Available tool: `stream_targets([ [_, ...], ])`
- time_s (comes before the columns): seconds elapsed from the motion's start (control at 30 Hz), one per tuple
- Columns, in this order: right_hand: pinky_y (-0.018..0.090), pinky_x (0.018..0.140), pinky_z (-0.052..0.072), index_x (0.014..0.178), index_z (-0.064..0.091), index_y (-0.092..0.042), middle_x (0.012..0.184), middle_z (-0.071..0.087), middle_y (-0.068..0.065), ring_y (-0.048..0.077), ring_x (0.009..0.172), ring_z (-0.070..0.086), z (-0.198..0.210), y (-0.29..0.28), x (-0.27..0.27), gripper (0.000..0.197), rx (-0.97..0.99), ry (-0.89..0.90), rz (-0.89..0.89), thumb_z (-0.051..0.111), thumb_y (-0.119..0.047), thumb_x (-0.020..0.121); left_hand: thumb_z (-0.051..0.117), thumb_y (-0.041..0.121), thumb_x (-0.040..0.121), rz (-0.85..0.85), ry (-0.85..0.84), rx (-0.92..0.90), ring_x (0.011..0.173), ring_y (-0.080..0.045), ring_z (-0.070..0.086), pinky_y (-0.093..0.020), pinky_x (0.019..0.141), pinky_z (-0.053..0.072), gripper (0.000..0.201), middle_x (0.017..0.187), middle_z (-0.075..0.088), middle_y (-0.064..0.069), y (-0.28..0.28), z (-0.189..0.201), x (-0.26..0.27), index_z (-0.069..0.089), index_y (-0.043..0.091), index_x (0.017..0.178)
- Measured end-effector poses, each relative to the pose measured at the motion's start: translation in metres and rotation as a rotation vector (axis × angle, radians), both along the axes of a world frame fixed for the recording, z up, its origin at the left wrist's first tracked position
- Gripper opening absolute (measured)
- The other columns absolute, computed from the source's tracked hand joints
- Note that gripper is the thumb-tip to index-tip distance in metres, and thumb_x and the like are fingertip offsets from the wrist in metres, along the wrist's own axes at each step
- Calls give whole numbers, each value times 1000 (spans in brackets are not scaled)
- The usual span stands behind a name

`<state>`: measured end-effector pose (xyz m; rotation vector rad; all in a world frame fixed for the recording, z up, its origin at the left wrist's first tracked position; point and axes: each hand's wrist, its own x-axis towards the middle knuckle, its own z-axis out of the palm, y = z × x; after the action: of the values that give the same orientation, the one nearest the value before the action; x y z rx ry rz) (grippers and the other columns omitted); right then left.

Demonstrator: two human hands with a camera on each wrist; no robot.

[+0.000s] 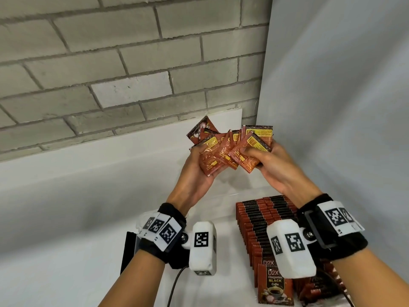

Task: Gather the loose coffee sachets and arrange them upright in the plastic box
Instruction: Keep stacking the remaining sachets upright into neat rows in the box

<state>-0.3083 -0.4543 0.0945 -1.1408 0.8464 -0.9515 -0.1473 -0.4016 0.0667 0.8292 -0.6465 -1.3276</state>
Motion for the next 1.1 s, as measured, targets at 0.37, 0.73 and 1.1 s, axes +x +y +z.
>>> stream_targets([
  [0.37, 33, 90, 53, 107, 60, -15, 105, 71, 5, 18, 100, 67, -4, 3, 4, 36, 20, 36, 121, 68, 6, 79, 58, 9, 91, 74, -50, -51, 121, -34, 57, -52, 100, 46, 50, 131, 59, -18, -1, -7, -2, 42, 6, 139],
  [0.73, 31, 77, 59, 106, 60, -11, 99, 74, 3, 18, 95, 70, -5, 6, 8, 28, 125, -65, 151, 65, 3, 82, 57, 8, 91, 120, -33, -34, 118, -32, 59, -40, 92, 53, 49, 131, 59, -19, -2, -7, 1, 45, 3, 138],
  [1.1, 41, 85, 54, 98, 62, -16, 96, 74, 0, 19, 93, 69, -2, 0, 2, 25, 33, -1, 21, 63, 4, 84, 45, 17, 100, 51, -57, 11, 106, -21, 62, -32, 96, 49, 40, 119, 65, -11, -5, -5, -2, 44, 8, 140],
])
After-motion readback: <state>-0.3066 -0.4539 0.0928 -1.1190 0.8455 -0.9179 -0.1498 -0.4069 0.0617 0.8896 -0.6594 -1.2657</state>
